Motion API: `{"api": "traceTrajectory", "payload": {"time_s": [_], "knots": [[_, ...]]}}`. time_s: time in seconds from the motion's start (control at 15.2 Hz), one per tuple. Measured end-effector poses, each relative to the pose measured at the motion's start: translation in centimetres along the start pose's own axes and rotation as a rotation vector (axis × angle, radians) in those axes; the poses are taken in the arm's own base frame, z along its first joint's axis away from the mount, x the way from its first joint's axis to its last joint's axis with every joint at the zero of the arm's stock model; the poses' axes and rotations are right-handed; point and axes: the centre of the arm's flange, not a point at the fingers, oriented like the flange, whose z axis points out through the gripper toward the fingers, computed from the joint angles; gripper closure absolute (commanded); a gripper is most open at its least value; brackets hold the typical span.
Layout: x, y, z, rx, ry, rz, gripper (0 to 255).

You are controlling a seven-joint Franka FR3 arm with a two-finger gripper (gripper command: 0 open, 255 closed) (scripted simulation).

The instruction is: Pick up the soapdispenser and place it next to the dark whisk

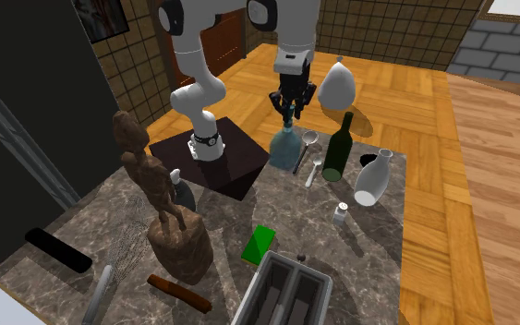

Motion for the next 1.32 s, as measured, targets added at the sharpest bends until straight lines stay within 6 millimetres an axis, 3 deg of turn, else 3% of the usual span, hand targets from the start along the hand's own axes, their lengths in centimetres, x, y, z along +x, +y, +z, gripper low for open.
{"api": "traceTrajectory", "payload": {"time_s": [1.06, 1.32], "knots": [[-0.2, -0.4, -8.3, 0.0, 0.0, 0.0, 255], [-2.1, 3.1, -8.7, -0.001, 0.0, 0.001, 255]]}}
